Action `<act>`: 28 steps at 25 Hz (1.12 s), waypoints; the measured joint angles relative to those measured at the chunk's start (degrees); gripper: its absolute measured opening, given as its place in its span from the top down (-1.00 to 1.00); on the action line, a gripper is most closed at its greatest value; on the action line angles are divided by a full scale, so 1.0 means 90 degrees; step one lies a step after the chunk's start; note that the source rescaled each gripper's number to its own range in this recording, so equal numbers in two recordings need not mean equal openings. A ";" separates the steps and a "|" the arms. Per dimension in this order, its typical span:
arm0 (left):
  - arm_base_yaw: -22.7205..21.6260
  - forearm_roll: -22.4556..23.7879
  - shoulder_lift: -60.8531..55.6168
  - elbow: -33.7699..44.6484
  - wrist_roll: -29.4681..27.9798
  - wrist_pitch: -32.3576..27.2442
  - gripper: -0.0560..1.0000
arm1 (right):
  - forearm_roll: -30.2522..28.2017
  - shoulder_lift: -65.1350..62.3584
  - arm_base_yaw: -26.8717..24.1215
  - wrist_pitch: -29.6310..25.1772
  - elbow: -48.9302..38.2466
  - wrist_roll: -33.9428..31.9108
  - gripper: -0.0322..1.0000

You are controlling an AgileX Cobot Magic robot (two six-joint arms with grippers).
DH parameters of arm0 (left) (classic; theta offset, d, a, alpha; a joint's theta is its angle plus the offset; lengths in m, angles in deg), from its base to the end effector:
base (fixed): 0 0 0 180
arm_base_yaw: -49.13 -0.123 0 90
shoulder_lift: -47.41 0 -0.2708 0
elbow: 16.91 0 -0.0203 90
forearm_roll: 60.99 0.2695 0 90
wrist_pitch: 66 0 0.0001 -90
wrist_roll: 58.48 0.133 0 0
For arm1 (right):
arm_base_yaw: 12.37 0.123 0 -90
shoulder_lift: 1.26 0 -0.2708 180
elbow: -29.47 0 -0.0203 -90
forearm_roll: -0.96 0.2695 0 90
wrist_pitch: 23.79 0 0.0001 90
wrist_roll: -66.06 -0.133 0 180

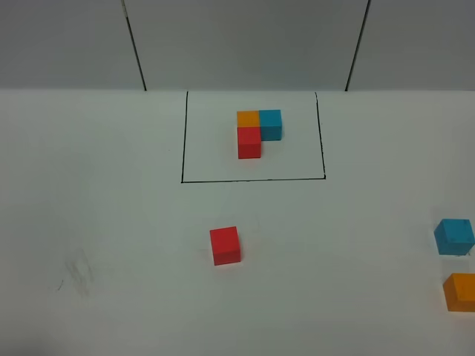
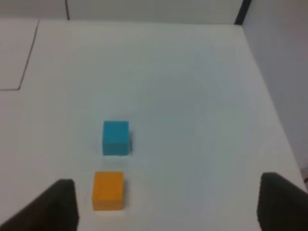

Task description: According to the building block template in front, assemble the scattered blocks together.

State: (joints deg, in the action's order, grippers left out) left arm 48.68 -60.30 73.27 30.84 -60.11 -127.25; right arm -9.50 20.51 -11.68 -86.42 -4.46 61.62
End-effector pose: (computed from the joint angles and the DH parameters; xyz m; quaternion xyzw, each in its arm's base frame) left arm 0.1033 0.0022 0.2428 -0.0161 0.9233 0.0020 0.3838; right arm 0.0759 -0.0205 0.3305 0.0335 0.8544 -0.0681 0.5140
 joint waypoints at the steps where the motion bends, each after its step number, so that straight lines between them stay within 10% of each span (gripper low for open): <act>1: 0.0000 0.0000 0.0000 0.0000 0.0000 0.0000 0.89 | -0.0045 0.0269 0.0000 -0.0004 0.0156 0.0052 -0.95; 28: 0.0000 0.0000 0.0000 0.0000 0.0000 0.0000 0.89 | 0.0532 0.5184 0.0000 0.1835 -0.0230 -0.0029 -0.83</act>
State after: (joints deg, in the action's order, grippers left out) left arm 48.68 -60.30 73.27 30.84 -60.11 -127.25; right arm -4.72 67.16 -11.68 -69.91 -6.53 61.36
